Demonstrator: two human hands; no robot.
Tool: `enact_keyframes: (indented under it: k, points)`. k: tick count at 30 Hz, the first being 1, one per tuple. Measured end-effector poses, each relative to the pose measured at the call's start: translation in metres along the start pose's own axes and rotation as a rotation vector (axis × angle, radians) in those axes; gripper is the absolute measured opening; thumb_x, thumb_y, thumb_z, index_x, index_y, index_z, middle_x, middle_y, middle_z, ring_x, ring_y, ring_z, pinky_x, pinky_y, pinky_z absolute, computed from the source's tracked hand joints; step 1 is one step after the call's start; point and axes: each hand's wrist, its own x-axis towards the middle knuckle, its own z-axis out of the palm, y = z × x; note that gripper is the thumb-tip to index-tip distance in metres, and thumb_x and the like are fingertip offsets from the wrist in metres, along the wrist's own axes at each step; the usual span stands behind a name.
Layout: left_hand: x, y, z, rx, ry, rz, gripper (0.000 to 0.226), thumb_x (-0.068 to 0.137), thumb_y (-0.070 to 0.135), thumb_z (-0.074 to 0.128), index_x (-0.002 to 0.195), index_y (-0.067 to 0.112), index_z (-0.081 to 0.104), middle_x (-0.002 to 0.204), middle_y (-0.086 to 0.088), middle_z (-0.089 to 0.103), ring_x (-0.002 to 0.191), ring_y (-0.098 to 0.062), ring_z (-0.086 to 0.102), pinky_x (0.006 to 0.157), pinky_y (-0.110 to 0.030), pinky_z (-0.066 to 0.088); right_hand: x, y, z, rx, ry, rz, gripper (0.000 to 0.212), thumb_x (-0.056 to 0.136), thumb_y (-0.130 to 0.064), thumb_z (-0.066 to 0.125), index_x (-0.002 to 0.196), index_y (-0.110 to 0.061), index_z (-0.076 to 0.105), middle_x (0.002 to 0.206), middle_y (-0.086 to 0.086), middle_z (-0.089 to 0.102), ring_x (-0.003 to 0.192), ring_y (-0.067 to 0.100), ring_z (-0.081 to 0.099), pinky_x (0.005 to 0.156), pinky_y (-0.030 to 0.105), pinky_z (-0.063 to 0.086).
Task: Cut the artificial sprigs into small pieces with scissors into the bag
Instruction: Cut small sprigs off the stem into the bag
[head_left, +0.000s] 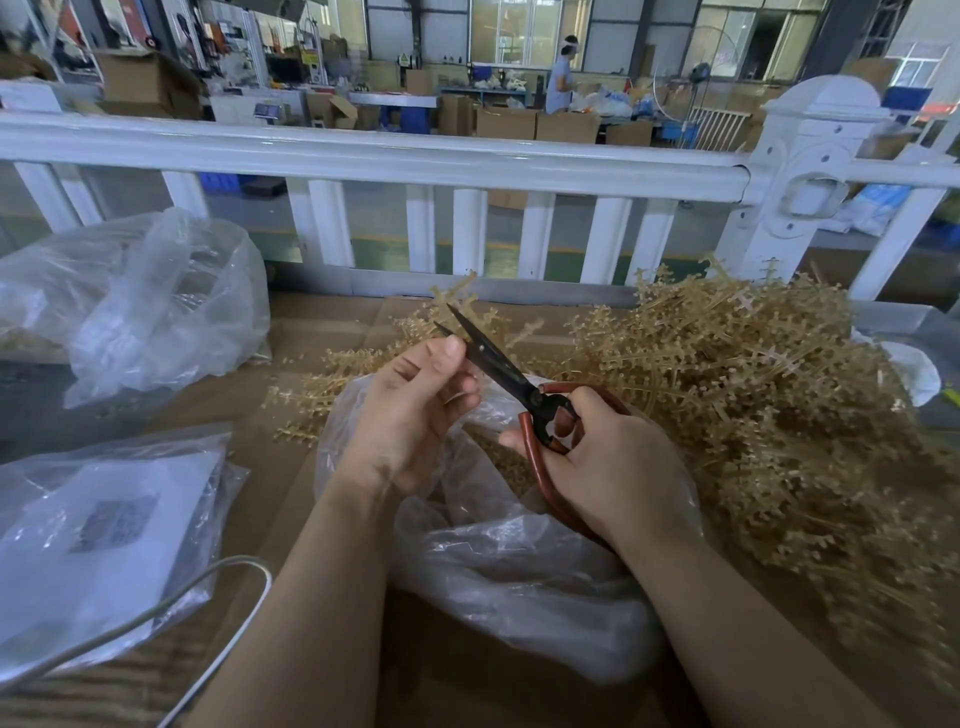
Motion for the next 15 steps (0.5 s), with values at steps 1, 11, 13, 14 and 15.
enact_keyframes:
  k: [1,11,13,14,15]
  points:
    - [-0.0005,0.0001,0.0004,-0.021,-0.003,-0.011,0.015,0.083,0.024,0.069,0.070,0.018,0.067,0.065,0.002,0.059,0.062,-0.008,0.056,0.065,-0.020,0.052,-0.0001,0.0004,0.0002,0.005,0.000,-0.003,0.074,0.075,-0.101,0.024,0.082,-0.032,0.051,0.067,-0.016,0.062,0.060,0.006,0.059,0.052,0.025,0.048]
    - [-0.0002,0.0009,-0.0023,-0.086,-0.053,-0.020,0.014,0.080,0.012,0.064,0.073,0.012,0.076,0.066,0.000,0.069,0.060,-0.006,0.065,0.062,-0.017,0.057,-0.0003,-0.0004,-0.0026,0.046,0.005,-0.033,0.075,0.077,-0.099,0.027,0.091,-0.032,0.059,0.069,-0.017,0.062,0.063,0.003,0.060,0.054,0.024,0.053]
    - [0.0006,-0.0004,-0.0024,-0.045,-0.042,0.030,0.015,0.080,0.012,0.063,0.075,0.015,0.077,0.068,0.000,0.069,0.063,-0.006,0.065,0.066,-0.018,0.057,-0.0004,-0.0010,-0.0030,0.040,0.000,-0.019,0.077,0.076,-0.100,0.025,0.091,-0.032,0.058,0.071,-0.016,0.063,0.064,0.004,0.062,0.055,0.027,0.054]
    - [0.0009,-0.0009,-0.0021,-0.027,-0.035,0.053,0.015,0.080,0.012,0.064,0.077,0.015,0.078,0.069,0.000,0.070,0.064,-0.006,0.066,0.067,-0.018,0.057,-0.0003,-0.0012,-0.0031,0.037,0.001,-0.013,0.076,0.075,-0.099,0.025,0.090,-0.032,0.057,0.071,-0.016,0.063,0.064,0.005,0.062,0.055,0.028,0.055]
    - [0.0012,-0.0014,-0.0018,-0.012,-0.025,0.071,0.014,0.080,0.012,0.065,0.079,0.015,0.078,0.071,0.000,0.071,0.065,-0.007,0.066,0.068,-0.019,0.057,-0.0004,-0.0016,-0.0031,0.035,0.006,-0.007,0.076,0.075,-0.099,0.025,0.089,-0.032,0.056,0.072,-0.016,0.063,0.064,0.006,0.063,0.054,0.027,0.054]
